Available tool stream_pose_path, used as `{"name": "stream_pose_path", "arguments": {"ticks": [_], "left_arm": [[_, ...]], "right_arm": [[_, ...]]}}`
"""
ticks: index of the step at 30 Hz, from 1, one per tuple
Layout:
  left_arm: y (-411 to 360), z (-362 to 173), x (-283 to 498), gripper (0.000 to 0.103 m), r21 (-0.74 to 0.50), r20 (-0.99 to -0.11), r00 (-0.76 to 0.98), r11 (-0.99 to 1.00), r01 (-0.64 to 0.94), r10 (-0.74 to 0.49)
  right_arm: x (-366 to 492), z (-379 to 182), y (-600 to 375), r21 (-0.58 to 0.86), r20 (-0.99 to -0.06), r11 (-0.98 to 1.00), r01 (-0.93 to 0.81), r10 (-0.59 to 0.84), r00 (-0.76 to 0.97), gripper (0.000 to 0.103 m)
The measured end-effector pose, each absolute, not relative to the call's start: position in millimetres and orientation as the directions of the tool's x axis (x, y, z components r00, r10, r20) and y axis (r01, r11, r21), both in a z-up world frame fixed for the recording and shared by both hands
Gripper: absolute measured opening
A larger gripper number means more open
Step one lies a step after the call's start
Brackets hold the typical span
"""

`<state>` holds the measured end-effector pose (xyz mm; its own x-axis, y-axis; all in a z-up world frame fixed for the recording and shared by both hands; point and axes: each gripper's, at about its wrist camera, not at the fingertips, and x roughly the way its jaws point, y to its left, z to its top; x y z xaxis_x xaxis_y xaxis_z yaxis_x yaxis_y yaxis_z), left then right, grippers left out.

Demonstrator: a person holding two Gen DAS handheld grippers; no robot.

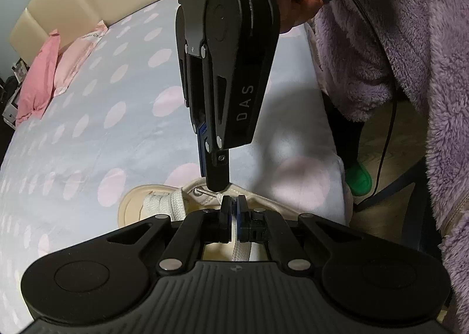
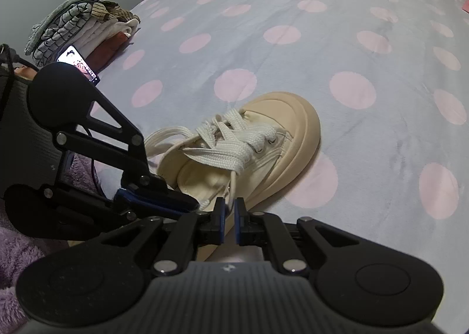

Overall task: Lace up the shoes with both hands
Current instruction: 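Push the lace tip into an eyelet with the left gripper while the right gripper pinches it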

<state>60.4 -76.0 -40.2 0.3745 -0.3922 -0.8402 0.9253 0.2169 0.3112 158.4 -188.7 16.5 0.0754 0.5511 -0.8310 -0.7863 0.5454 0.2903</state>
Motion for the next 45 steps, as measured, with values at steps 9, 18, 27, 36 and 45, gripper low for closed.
{"name": "stream_pose_path", "arguments": {"ticks": [9,18,27,36,45], "left_arm": [[-76,-38,70,0.001,0.268,-0.847,0.345,0.235,0.934,-0.404],[-69,-30,79,0.001,0.264,-0.838,0.366,0.288,0.921,-0.404],[-63,-23,89,0.001,0.278,-0.817,0.418,0.364,0.889,-0.398],[-69,-26,87,0.001,0.295,-0.814,0.434,0.37,0.881,-0.386],[-71,-28,87,0.001,0.297,-0.813,0.436,0.369,0.881,-0.385]], "right_arm": [[158,18,-188,0.291,-0.828,0.537,-0.792,0.556,0.074,0.008],[156,19,-189,0.288,-0.825,0.531,-0.797,0.56,0.076,0.008],[154,20,-189,0.286,-0.824,0.529,-0.799,0.562,0.077,0.008],[146,31,-188,0.182,-0.83,0.458,-0.87,0.546,0.114,0.015],[118,22,-176,-0.127,-0.834,0.254,-0.959,0.496,0.242,0.015]]}}
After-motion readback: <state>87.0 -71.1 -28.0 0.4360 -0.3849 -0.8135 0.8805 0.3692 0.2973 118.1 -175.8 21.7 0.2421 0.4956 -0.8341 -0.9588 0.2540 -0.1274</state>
